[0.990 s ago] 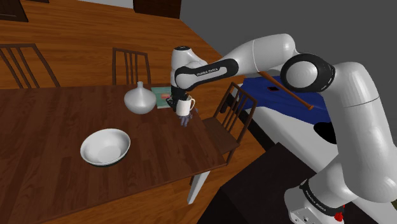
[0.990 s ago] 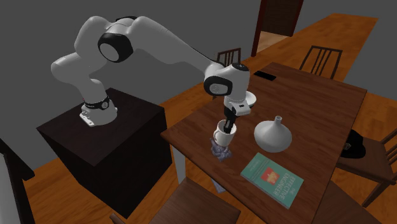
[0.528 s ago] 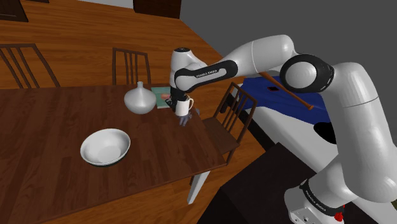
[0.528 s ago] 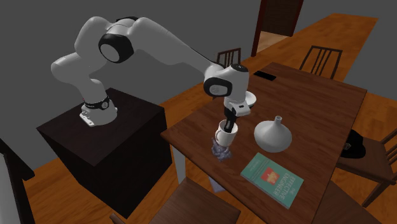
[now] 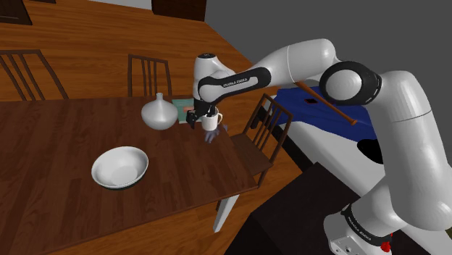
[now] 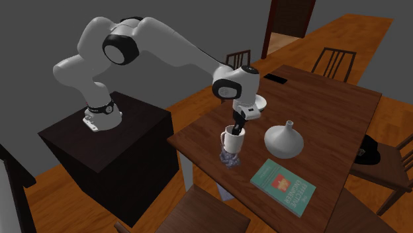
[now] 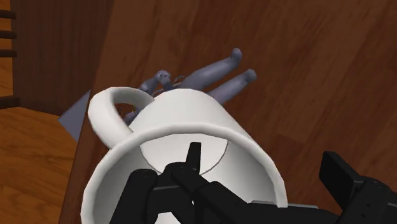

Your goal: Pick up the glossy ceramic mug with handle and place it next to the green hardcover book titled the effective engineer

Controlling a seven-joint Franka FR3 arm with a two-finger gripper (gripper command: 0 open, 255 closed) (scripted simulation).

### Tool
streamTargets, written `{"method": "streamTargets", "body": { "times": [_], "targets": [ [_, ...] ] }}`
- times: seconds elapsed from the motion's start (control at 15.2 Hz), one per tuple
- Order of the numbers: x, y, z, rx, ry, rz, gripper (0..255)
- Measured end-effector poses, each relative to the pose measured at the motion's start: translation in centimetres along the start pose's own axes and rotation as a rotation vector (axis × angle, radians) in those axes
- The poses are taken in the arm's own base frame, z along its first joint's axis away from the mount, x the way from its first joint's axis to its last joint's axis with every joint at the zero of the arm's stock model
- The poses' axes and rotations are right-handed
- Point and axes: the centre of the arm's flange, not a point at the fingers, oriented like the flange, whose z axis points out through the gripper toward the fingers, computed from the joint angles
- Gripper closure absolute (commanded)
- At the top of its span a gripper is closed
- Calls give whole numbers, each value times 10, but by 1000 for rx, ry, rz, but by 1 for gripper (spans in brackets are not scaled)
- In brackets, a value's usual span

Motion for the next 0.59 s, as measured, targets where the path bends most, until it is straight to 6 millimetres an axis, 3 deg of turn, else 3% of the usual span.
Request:
{"method": "streamTargets", "body": {
  "times": [0.2, 0.59],
  "targets": [
    [-1, 6, -21, -7, -11, 5, 0],
    [-1, 6, -25, -8, -13, 6, 0]
  ]
}}
